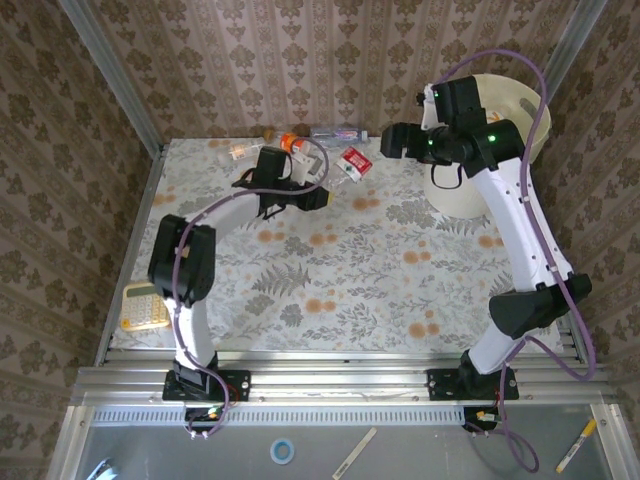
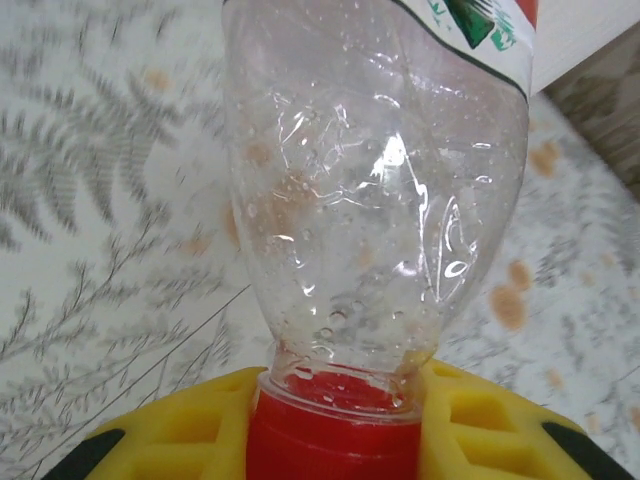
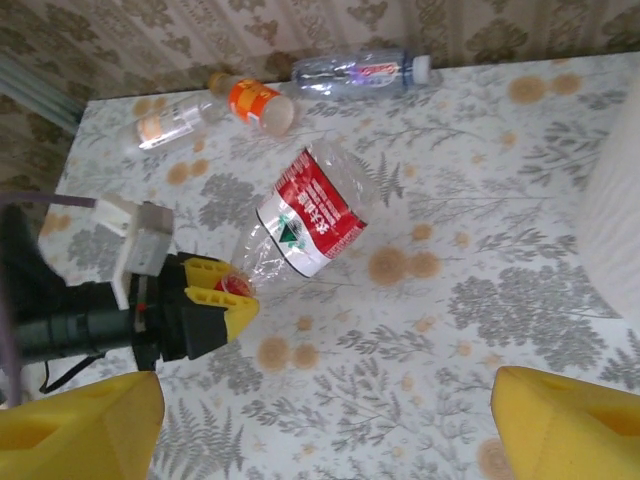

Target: Throw the plastic bottles in the bin

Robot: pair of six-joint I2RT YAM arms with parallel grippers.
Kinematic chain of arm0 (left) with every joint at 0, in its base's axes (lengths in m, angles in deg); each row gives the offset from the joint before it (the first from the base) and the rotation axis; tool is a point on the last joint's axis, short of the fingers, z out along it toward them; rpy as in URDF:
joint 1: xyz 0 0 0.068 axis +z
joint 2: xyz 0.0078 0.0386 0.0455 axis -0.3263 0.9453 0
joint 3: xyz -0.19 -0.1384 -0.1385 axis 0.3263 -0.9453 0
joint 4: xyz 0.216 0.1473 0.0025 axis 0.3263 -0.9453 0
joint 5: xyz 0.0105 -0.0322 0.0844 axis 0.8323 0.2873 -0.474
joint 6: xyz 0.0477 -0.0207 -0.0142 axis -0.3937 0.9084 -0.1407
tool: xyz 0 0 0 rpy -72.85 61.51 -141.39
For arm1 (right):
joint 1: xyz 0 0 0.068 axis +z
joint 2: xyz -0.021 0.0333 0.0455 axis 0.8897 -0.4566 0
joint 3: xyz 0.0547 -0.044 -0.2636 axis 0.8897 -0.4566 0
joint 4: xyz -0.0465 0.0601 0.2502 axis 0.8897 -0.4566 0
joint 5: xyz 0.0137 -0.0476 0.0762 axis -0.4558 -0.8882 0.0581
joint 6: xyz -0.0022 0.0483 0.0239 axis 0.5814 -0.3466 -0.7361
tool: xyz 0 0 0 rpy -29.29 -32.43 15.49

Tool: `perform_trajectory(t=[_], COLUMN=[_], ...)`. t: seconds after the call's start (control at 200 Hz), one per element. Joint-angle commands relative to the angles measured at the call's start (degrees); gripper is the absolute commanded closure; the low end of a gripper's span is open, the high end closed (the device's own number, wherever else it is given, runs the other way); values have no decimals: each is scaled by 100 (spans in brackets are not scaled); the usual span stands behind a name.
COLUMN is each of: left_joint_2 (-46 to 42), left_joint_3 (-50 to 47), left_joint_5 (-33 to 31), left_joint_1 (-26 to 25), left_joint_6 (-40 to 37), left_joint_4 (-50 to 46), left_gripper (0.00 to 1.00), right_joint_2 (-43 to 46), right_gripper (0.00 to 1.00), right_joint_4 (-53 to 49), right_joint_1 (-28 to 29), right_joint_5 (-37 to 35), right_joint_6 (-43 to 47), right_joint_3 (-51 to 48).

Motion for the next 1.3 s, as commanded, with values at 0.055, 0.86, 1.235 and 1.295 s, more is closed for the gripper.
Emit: perform_trajectory(t=[0.055,0.86,1.235,1.295], left_joint_2=[-690,-1239,-978,-944], left_joint_3=[-517,-756,-529,-514], left_joint_5=[472,970,1221,1237], left_joint_1=[-254,-895,-1137,-1135], left_joint_6=[638,2053,2277,2302], left_joint_4=[1361,3200,3379,3389], left_gripper=[81,83,83,82], right_joint_2=[-38,190,232,263], right_gripper=[13,16,35,45], right_joint_4=[324,780,923,913], right_joint_1=[8,-100,-222,-220], right_joint_5=[510,1039,1163,1124], right_joint_6=[-338,-477,-571,-586], right_joint_3=[-133,-710,-618,-609])
